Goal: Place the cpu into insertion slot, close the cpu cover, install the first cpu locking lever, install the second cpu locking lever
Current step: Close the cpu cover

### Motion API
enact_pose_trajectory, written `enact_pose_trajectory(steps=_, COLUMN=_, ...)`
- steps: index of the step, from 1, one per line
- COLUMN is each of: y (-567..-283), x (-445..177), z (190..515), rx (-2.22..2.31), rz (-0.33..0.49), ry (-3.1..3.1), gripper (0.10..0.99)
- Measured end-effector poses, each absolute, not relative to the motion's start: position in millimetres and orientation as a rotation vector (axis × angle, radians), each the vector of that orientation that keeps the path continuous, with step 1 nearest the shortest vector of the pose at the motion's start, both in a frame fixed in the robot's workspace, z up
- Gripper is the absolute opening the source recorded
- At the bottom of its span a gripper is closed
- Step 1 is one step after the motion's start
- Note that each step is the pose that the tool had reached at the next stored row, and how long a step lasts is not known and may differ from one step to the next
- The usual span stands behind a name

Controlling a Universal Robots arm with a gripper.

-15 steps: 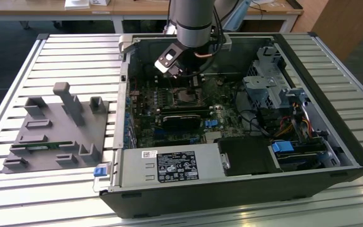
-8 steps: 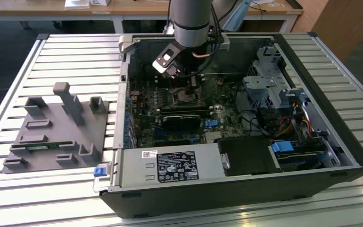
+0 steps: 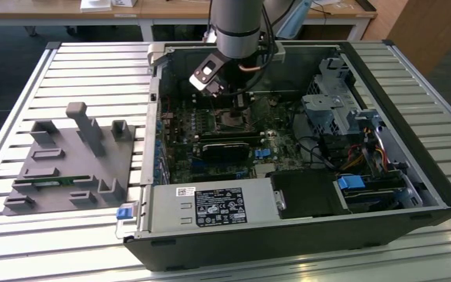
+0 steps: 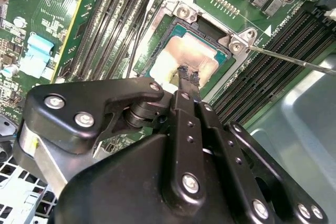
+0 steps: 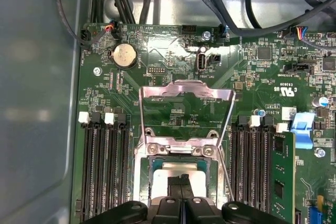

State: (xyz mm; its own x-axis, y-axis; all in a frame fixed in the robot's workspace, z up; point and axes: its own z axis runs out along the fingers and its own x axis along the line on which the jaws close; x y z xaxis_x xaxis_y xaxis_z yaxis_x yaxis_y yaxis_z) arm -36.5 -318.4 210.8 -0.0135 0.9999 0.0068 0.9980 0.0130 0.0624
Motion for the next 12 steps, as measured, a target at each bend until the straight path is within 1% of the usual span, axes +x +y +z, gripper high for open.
enact_pose_trajectory(steps=12, y=-318.4, x=-36.5, z=217.5, rx=2.179, rz=0.077, ry=2.208, gripper=0.106)
